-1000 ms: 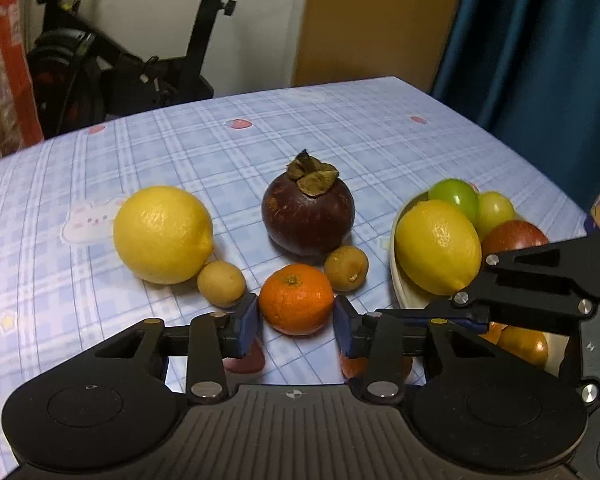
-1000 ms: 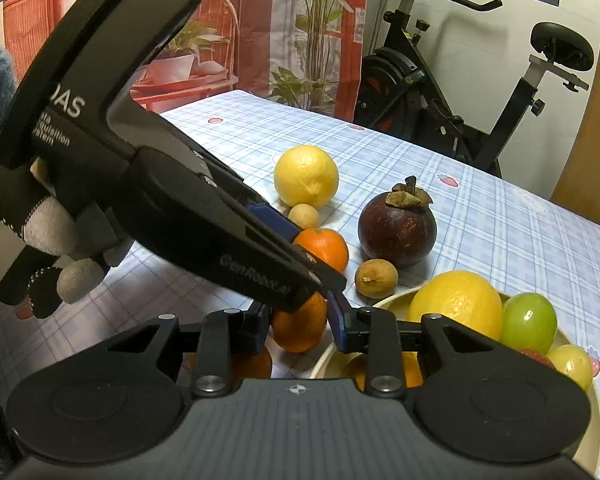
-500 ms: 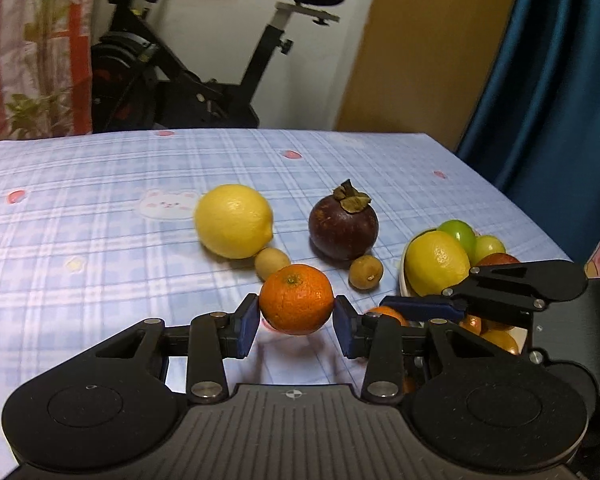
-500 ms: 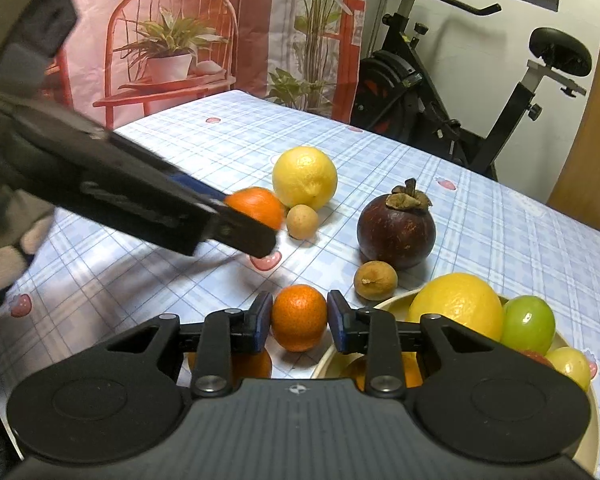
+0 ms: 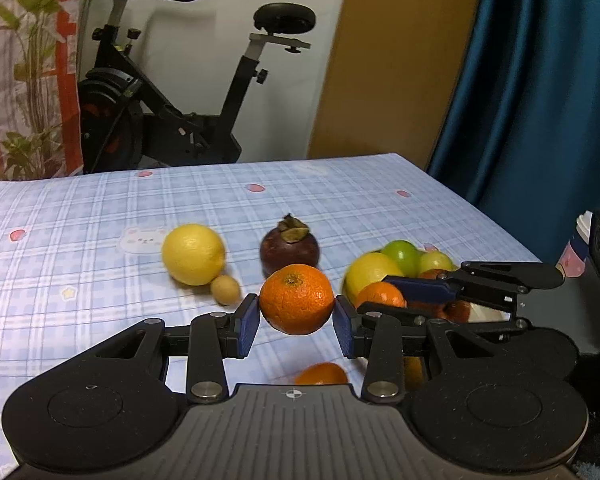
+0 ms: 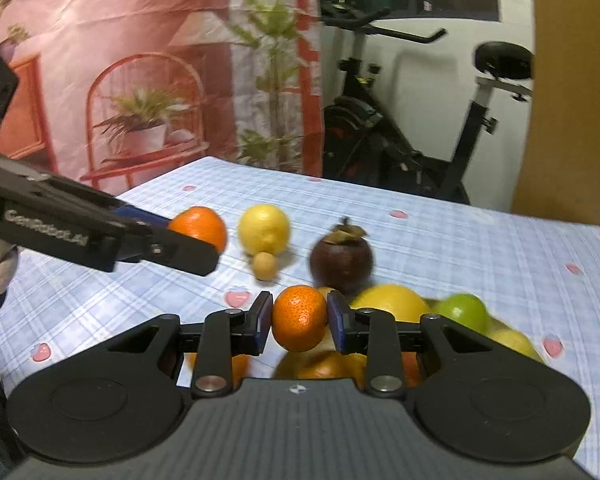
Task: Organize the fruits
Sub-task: 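Grasp the tangerine with the left tool while the right tool holds the orange, then carry the orange and tangerine onto the beige plate and open both tools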
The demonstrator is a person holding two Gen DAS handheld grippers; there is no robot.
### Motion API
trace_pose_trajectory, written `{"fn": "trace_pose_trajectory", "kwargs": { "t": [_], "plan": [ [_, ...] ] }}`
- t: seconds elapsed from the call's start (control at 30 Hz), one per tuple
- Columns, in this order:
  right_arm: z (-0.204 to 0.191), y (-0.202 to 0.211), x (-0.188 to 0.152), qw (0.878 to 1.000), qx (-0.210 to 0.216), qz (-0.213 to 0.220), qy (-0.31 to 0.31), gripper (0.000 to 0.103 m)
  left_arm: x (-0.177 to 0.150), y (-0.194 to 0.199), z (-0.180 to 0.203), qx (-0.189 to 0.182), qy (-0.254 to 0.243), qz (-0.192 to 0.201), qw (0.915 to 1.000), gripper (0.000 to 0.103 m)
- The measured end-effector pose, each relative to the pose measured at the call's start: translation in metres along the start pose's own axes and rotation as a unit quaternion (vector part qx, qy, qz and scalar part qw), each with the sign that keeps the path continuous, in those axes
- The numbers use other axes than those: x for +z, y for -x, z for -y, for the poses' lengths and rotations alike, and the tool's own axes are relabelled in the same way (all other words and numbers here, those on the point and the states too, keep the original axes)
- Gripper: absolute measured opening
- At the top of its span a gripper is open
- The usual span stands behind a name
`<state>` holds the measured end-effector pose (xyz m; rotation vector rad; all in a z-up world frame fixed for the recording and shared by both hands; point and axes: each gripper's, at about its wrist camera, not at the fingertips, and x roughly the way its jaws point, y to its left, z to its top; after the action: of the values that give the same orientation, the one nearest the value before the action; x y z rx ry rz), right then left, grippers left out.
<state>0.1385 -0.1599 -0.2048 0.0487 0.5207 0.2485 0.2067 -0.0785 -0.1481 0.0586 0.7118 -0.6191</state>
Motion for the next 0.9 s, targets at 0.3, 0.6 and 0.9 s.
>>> {"fn": "trace_pose_trajectory", "kwargs": {
  "t": [0.3,0.6,0.9],
  "plan": [
    [0.048,0.047,-0.011,0.995,-0.016,0.058,-0.076,0.032,0.007,-0.010,0.047,-0.032,-0.040,-0.018,0.9985,0.042],
    [0.083,0.074,-0.021,0.987,-0.028,0.094,-0.127,0.024,0.009,-0.043,0.082,-0.059,-0.078,-0.047,0.9941,0.042],
    [0.084,0.070,-0.023,0.987,-0.007,0.097,-0.128,0.023,0.005,-0.056,0.081,-0.057,-0.086,-0.074,0.9919,0.042]
  ]
}}
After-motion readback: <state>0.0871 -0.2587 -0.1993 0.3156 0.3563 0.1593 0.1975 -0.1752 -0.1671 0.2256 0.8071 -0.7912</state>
